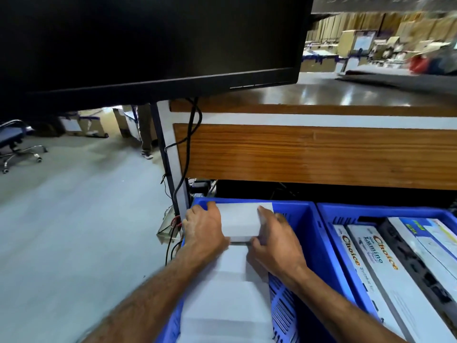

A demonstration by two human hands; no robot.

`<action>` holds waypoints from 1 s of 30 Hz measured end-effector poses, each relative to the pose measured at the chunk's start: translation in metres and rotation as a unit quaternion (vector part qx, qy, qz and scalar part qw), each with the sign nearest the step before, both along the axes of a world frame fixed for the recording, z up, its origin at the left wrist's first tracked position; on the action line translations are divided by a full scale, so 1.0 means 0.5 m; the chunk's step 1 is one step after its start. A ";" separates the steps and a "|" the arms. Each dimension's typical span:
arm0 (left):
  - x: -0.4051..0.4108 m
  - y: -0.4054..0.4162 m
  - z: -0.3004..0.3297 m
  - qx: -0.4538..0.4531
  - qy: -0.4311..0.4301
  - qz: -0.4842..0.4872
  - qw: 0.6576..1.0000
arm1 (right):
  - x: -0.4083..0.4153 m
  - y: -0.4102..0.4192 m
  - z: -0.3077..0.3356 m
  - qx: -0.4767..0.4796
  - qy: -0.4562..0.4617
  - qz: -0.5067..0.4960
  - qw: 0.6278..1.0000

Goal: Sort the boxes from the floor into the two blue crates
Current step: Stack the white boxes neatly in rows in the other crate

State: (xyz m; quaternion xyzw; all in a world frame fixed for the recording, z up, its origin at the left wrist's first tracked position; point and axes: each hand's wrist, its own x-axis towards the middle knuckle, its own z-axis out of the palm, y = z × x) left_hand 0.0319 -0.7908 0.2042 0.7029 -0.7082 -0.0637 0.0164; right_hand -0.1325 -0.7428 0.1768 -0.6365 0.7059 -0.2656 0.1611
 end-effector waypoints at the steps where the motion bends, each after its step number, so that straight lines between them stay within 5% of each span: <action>1: 0.006 0.012 0.008 -0.013 0.031 -0.006 0.999 | -0.002 0.008 0.008 -0.015 -0.003 -0.002 1.000; 5: 0.044 0.085 0.042 -0.036 0.162 -0.053 0.985 | -0.018 0.070 0.034 -0.050 -0.005 0.009 0.999; 13: 0.154 0.278 0.082 0.013 0.171 -0.146 0.974 | -0.029 0.275 0.107 0.015 -0.007 0.110 0.994; 20: 0.224 0.434 0.079 0.131 0.074 -0.230 0.962 | 0.000 0.446 0.097 0.123 -0.002 0.182 0.976; 30: 0.190 0.484 0.034 0.137 -0.195 -0.325 0.915 | 0.031 0.503 0.054 0.230 0.074 0.231 0.943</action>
